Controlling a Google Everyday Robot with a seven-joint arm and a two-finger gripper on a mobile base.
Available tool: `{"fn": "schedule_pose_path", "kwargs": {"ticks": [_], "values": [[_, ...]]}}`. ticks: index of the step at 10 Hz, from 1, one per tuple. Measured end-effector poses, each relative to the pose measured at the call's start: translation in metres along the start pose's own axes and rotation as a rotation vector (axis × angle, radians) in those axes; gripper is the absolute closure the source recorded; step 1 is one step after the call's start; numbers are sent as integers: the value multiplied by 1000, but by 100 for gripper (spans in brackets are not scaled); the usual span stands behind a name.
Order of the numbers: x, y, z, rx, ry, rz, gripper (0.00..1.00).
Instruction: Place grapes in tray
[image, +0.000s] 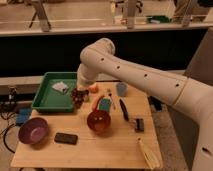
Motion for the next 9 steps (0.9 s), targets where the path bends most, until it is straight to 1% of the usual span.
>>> {"fn": "schedule_pose_path", "kwargs": {"ticks": [1, 3, 6, 9], "values": [[-7, -6, 2, -1, -5, -7, 100], [-10, -17, 5, 2, -9, -18, 100], [-28, -35, 15, 2, -18, -41, 100], [-33, -49, 22, 0, -25, -61, 100]]}}
